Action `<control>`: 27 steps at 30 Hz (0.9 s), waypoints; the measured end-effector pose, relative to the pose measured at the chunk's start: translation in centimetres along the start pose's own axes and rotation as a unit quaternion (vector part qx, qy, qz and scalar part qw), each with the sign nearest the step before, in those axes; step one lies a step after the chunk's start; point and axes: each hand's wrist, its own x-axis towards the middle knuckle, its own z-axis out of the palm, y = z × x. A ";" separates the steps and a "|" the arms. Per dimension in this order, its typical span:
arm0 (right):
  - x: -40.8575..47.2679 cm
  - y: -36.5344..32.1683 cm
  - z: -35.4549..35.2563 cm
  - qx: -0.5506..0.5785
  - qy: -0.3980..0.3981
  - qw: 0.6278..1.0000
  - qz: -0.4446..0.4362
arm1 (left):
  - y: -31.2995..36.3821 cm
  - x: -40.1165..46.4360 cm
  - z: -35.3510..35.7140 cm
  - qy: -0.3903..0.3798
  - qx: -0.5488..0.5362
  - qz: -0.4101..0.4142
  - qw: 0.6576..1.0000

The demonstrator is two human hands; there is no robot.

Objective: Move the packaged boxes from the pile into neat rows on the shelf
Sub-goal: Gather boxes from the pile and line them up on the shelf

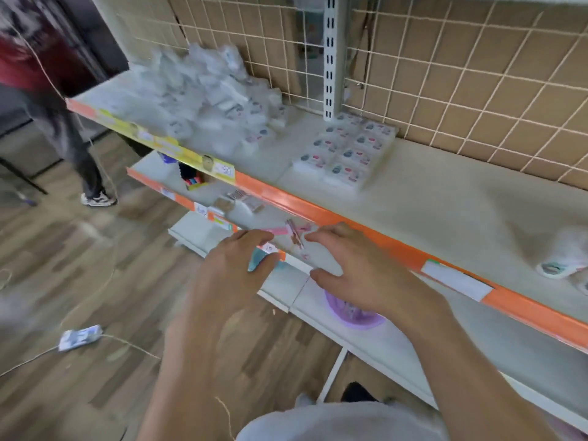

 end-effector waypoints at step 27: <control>37.4 -13.4 4.8 0.022 -0.007 0.999 -0.022 | -26.5 21.6 -13.2 0.019 0.018 -0.082 0.996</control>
